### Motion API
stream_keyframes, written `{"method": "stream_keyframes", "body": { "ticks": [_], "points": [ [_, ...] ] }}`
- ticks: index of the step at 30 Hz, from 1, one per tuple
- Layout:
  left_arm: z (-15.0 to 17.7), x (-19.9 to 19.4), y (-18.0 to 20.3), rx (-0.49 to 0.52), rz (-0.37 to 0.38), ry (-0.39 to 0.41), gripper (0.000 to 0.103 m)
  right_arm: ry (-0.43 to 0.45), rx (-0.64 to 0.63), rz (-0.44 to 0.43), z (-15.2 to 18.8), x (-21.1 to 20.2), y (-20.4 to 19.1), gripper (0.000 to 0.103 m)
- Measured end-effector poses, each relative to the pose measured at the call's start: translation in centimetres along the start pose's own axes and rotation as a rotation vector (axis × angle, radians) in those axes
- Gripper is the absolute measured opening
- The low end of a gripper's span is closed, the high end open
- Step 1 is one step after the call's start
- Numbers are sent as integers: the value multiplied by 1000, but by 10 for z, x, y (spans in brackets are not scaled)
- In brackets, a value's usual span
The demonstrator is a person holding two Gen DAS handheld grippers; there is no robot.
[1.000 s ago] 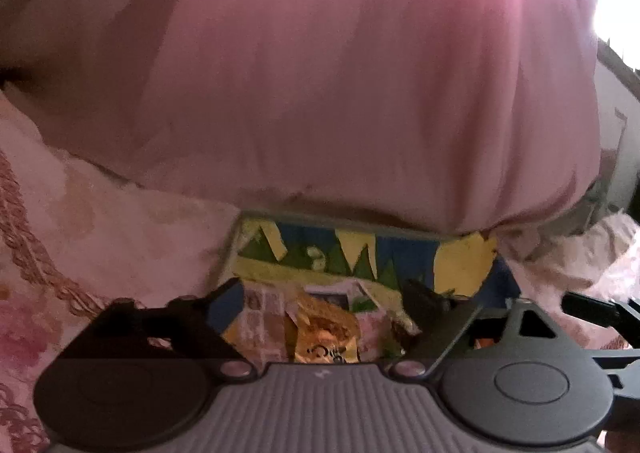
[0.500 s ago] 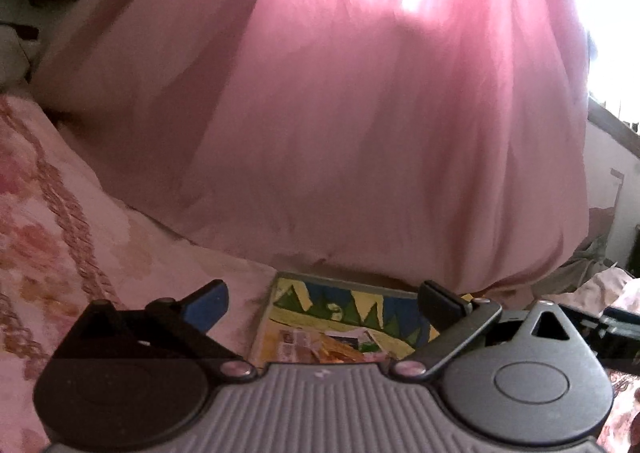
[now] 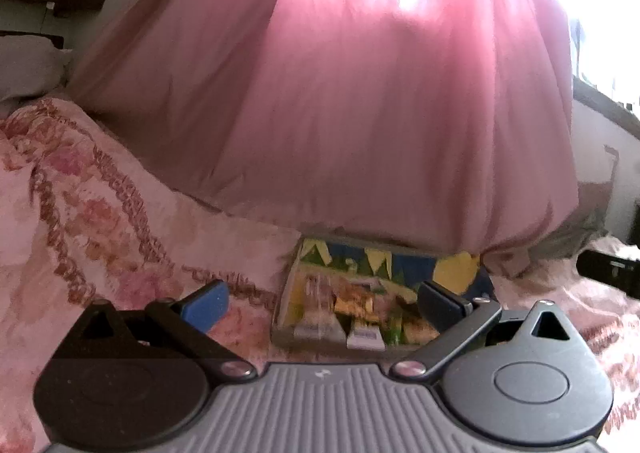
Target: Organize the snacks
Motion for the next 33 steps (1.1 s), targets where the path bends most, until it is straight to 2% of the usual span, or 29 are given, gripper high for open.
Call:
{"method": "stream_keyframes", "body": {
  "ticks": [14,18,24,33],
  "points": [
    [38,-65,-12,36,-34,-42,103,-63,50,20,34,-59,-4,102],
    [47,-73,-13,41,-38,-76,103,-88,49,15,45,-70,-7,102],
    [54,-82,-10,76,-48,-83,103,-123,37,6,58,-81,-14,102],
    [61,-80,-5,112,-57,-109,103,-168,15,0,70,-74,-22,102]
  ]
}}
Point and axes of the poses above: each gripper's, at about its wrist camera, not at the fingertips, and x roughly the way its jaws point, y to its right, z to its underside, the point moved 5 cm from there along x, roughly the way its jaws point, and after that the axes turned 7 degrees about -x, right-handed, at the moved point
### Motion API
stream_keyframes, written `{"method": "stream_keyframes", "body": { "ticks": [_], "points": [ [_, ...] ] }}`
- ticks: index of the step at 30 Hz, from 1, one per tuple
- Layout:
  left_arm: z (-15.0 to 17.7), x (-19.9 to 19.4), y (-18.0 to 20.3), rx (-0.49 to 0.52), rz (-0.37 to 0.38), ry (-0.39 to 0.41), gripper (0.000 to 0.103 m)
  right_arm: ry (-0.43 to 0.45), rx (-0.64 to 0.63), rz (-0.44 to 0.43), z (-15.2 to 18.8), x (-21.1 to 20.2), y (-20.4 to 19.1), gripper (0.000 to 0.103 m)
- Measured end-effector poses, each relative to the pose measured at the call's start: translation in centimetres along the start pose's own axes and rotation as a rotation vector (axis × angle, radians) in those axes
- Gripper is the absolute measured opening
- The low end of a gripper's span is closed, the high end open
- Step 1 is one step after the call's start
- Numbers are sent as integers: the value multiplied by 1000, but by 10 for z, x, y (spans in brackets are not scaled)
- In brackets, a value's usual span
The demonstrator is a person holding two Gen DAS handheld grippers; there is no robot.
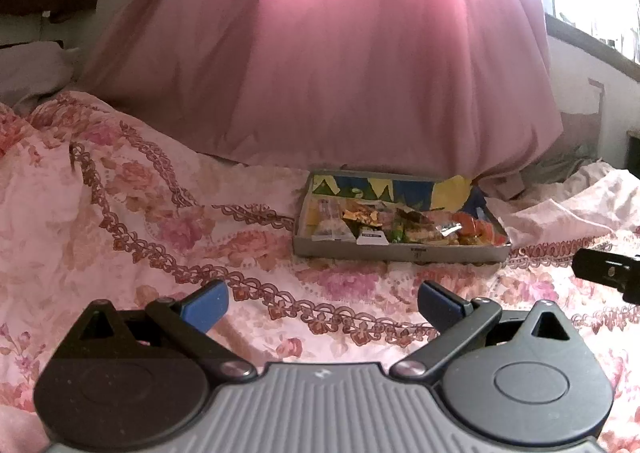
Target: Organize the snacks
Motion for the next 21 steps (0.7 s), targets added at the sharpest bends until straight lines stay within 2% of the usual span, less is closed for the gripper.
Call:
{"method": "stream_keyframes", "body": {
  "ticks": [21],
  "points": [
    [10,14,7,55,-31,-92,103,-60,6,3,9,9,-3,102]
  ]
}}
Point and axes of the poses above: each gripper's, at about its wrist camera, not at the fingertips, and x roughly the way its jaws point, y to its right, z to its underside, the point moved 5 cm from there along x, roughly the way its jaws point, and after that the axes turned 7 degrees about -x, right-handed, at the moved point
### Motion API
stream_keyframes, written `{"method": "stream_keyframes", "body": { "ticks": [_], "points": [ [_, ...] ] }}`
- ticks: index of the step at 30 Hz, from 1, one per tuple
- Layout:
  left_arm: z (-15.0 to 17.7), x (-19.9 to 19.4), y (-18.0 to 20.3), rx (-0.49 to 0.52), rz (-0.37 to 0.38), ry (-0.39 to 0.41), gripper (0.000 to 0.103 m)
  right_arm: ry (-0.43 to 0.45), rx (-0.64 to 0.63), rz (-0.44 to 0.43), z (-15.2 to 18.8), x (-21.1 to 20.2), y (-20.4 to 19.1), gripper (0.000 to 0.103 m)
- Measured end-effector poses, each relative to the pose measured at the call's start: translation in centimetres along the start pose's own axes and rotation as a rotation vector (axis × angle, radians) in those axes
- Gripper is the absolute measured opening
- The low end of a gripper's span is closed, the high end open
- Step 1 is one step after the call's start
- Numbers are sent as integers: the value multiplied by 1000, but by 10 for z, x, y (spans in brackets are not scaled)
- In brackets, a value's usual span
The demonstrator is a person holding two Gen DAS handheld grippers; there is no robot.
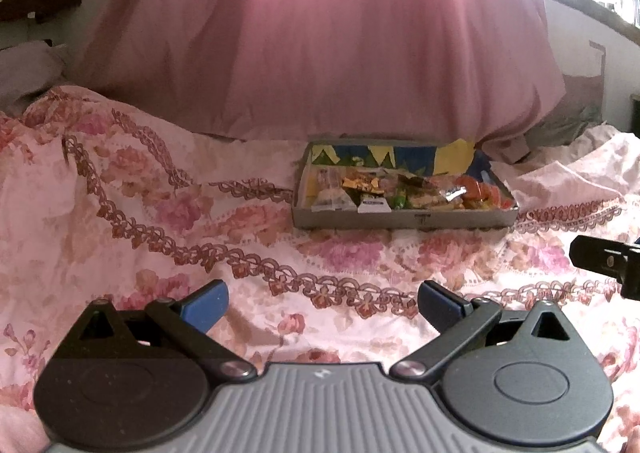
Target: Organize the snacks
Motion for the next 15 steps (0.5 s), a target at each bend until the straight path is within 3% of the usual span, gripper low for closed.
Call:
{"method": "stream_keyframes", "body": {
  "ticks": [15],
  "points": [
    [8,6,-1,-4,-21,-66,103,-45,-1,0,6,5,-1,102]
  ]
}}
Point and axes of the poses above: each gripper's, at about its wrist camera, not at the fingertips, and x roughly the way its jaws point, y to its right, z to its underside, the point moved 5 cm from there along x, roughly the way its jaws point, and after that the axes turned 7 degrees about -x, right-handed, at the moved point
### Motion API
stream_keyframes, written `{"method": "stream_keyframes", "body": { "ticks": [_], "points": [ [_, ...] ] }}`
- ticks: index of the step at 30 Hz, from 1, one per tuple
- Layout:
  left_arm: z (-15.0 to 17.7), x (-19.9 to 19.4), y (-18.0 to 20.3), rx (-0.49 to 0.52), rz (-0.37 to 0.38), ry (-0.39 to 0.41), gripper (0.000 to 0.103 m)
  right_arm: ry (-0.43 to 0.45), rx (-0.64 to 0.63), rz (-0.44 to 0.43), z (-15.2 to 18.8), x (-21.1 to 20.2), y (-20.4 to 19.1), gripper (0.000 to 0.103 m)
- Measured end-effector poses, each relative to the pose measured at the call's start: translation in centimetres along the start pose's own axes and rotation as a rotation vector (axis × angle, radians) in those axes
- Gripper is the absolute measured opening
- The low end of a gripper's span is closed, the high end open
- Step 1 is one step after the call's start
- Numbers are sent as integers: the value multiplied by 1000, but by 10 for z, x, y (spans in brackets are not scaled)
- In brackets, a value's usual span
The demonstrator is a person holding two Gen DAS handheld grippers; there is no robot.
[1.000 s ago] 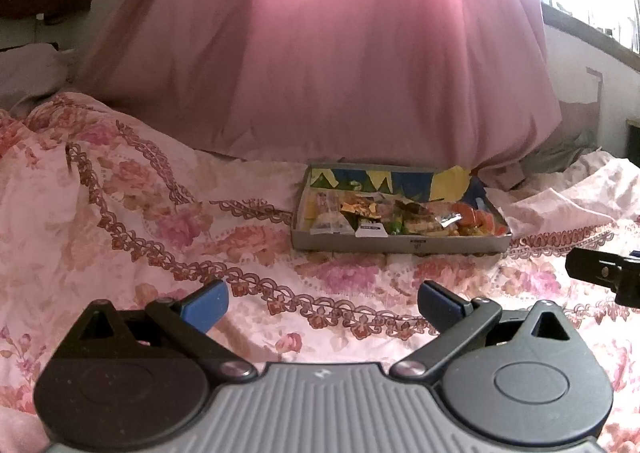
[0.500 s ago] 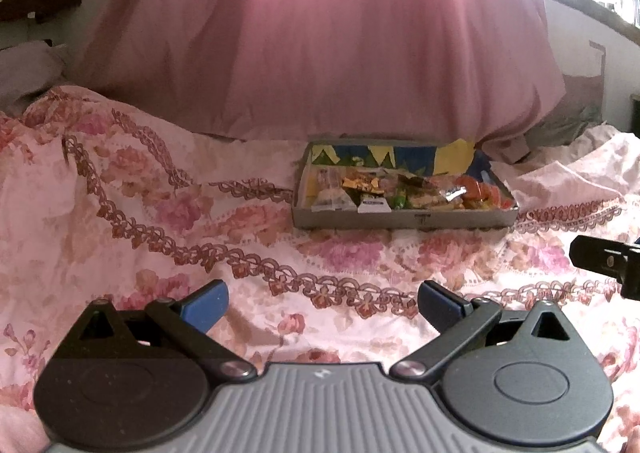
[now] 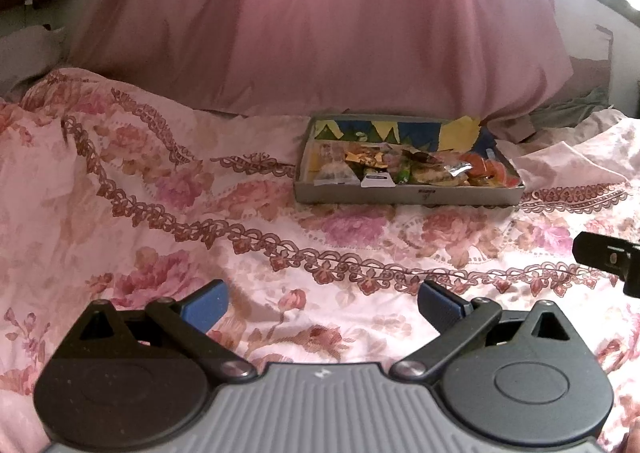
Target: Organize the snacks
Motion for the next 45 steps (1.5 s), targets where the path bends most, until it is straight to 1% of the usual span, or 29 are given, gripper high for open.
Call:
{"method": "stream_keyframes", "body": {
  "ticks": [16,45],
  "points": [
    [0,1,-2,-6,-3,-4,103,-18,-5,12,2,3,1,102],
    [-1,2,-4,-13,-6,-9,103,-41,-19,9,6,6,-1,102]
  ]
}}
Point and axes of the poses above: each gripper's, at about its wrist camera, not at the fingertips, and x roughly the way its jaws point, y to its right, z to its underside, the point moved 5 cm from there along x, roughly the way its jaws point, and after that the axes turned 7 degrees about -x, right-handed, at the moved point
